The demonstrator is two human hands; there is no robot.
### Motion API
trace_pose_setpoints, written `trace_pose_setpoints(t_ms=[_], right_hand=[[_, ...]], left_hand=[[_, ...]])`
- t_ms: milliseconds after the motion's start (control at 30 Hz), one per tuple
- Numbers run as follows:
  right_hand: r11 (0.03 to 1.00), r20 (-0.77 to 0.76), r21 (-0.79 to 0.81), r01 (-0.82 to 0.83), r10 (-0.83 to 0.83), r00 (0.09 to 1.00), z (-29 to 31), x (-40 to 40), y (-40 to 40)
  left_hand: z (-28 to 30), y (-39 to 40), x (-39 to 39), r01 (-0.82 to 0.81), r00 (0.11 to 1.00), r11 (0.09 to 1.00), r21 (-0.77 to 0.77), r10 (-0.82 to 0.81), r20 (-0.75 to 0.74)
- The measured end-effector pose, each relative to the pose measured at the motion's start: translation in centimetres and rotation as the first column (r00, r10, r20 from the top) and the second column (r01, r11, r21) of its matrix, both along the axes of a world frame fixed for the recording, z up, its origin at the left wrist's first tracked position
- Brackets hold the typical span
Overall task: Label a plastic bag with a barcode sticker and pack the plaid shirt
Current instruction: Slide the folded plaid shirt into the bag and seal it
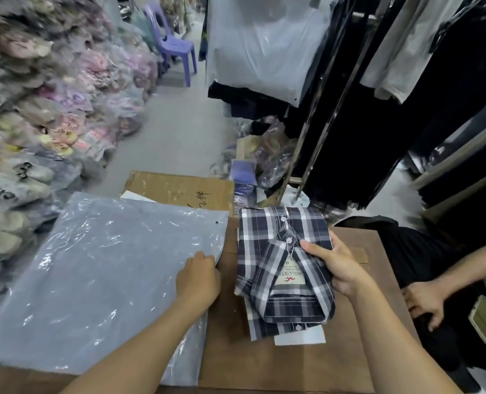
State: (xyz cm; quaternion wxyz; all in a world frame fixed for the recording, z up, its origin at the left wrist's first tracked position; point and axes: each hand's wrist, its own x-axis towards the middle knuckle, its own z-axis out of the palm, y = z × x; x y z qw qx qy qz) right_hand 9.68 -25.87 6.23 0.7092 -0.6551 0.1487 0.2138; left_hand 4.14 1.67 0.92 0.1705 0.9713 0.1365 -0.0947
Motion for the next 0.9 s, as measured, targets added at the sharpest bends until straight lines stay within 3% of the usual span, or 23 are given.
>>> trace_pose_setpoints(t_ms=[100,167,267,400,633,733,900], right_hand=[[1.000,0.001,0.007,-0.012,0.012,1.000,-0.2,0.0,0.1],[0.999,0.007,0.013,-0.030,0.030,1.000,-0.4,0.0,0.2],[0.999,-0.003,0.031,-0.035,0.036,0.999,-0.6,0.0,0.5],[0.997,0.002,0.022,-0.079,0.079,0.997,-0.6,0.1,1.4],[0.968,-0.023,-0.085,-0.234,0.233,0.972,-0.9,1.0,4.1],[0.926,-0.003,-0.171,-0.337,0.341,0.940,-0.6,1.4,5.8],[0.818,0.008,-0.313,-0.483,0.511,0.860,0.8,1.9,8.4]], left_hand=[[0.1,0.8,0.3,-0.197,0.980,0.968,-0.154,0.198,-0.014],[-0.3,1.7,0.8,-0.304,0.950,0.897,-0.320,0.309,-0.037],[-0.6,2.4,1.3,-0.332,0.940,0.803,-0.494,0.326,-0.103],[-0.7,3.0,1.2,-0.329,0.941,0.814,-0.479,0.328,-0.088],[3.3,4.3,1.4,-0.152,0.940,0.904,-0.400,0.257,0.225],[4.2,5.2,1.6,-0.091,0.924,0.927,-0.365,0.215,0.317],[4.8,5.9,1.5,-0.071,0.917,0.930,-0.361,0.204,0.344]])
